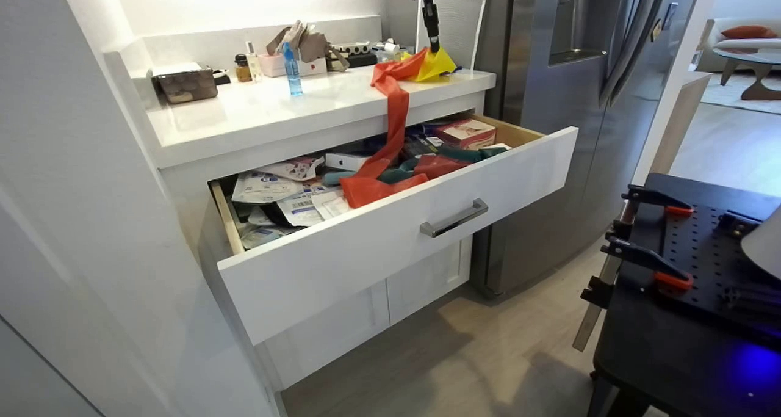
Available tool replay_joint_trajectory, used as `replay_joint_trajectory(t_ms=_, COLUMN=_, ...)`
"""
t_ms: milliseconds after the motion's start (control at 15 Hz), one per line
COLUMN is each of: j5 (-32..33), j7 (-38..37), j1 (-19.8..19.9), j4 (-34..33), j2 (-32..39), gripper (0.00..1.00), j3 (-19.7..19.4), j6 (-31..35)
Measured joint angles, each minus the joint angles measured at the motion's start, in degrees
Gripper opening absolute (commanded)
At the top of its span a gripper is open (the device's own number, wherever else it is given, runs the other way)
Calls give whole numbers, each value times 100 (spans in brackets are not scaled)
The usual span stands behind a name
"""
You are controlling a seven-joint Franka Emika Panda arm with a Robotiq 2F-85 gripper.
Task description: Open the top drawer, put all 3 bands inside and then close the drawer
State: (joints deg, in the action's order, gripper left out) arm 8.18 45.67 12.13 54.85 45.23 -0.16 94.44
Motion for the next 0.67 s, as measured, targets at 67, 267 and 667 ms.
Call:
replay_joint_trajectory(t_ms=67, j5=0, j7=58, j1=10, j4=255, j2=-163, gripper=0, j3=17, j6=0)
replay_joint_trajectory(t_ms=267, j5=0, j7=265, j1=15, j4=1010, j2=-642, gripper=0, j3=99, j6=34)
replay_joint_trajectory(t_ms=667, j5=-1, j7=722, j1=-168, j4=2558, j2=-1642, gripper=0, j3=292, j6=308)
